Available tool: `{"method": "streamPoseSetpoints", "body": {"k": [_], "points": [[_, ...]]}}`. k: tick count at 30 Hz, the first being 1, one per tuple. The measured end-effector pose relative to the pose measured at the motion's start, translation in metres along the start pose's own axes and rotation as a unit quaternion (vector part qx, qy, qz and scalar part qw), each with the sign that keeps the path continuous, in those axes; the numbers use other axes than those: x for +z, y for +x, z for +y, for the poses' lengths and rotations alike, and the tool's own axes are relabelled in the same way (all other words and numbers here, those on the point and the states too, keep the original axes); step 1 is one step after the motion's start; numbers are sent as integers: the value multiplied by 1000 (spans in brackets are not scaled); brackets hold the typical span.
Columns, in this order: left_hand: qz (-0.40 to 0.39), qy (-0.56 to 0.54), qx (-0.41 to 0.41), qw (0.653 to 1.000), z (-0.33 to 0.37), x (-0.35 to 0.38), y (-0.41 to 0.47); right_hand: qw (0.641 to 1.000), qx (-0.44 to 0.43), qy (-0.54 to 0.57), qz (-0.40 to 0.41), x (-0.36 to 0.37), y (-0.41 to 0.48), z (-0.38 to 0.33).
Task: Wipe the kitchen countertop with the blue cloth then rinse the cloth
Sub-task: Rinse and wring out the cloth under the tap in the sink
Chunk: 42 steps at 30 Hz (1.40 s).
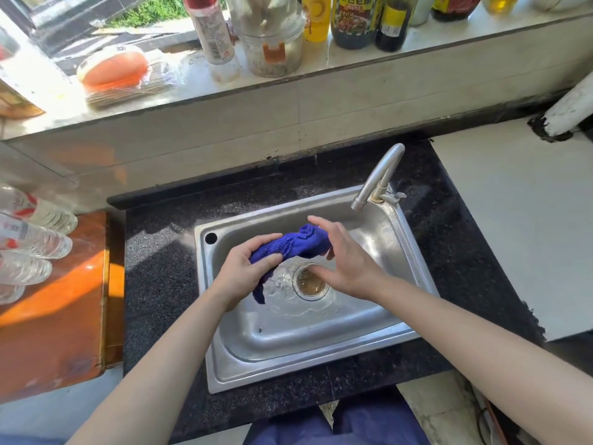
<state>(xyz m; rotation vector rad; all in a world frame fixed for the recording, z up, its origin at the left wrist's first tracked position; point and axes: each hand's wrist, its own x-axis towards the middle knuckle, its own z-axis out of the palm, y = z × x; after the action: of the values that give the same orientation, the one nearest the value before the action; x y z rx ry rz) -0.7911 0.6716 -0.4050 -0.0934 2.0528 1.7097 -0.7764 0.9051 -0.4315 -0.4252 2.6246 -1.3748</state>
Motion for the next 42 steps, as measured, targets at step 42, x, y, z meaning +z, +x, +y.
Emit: {"method": "streamPoseSetpoints", "body": {"k": [42], "points": [[-71,5,-84,994,-10,-11,-2,993,53,-64,-82,-7,16,7]]}}
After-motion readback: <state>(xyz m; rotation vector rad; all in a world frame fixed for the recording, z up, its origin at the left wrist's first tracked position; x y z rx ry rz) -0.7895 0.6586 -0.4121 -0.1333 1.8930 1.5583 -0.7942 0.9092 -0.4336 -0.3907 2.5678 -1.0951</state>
